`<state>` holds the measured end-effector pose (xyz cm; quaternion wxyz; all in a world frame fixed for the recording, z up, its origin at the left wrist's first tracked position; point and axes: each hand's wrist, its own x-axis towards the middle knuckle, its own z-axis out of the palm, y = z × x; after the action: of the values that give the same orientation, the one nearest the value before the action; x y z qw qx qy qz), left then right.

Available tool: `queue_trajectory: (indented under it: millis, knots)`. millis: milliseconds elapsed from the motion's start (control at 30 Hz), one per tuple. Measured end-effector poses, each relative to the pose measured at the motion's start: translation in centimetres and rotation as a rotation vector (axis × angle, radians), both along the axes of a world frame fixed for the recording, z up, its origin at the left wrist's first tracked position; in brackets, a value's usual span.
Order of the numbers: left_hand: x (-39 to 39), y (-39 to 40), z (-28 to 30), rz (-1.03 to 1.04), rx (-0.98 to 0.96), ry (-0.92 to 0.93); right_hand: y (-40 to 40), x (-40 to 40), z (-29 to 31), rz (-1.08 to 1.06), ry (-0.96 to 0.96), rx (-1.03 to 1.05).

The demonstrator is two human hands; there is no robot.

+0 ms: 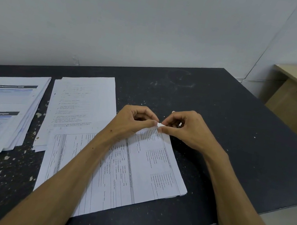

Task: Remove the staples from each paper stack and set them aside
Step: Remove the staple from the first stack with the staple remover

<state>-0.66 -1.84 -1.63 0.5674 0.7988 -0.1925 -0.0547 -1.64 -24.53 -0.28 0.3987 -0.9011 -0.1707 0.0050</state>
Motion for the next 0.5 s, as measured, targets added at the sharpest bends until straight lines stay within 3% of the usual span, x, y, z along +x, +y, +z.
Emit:
queue_trajectory:
  millis: [500]
  knots:
    - [-0.12, -0.2, -0.04, 0.018, -0.008, -0.01, -0.1, -0.55, 0.01, 0.006, -0.074, 0.071]
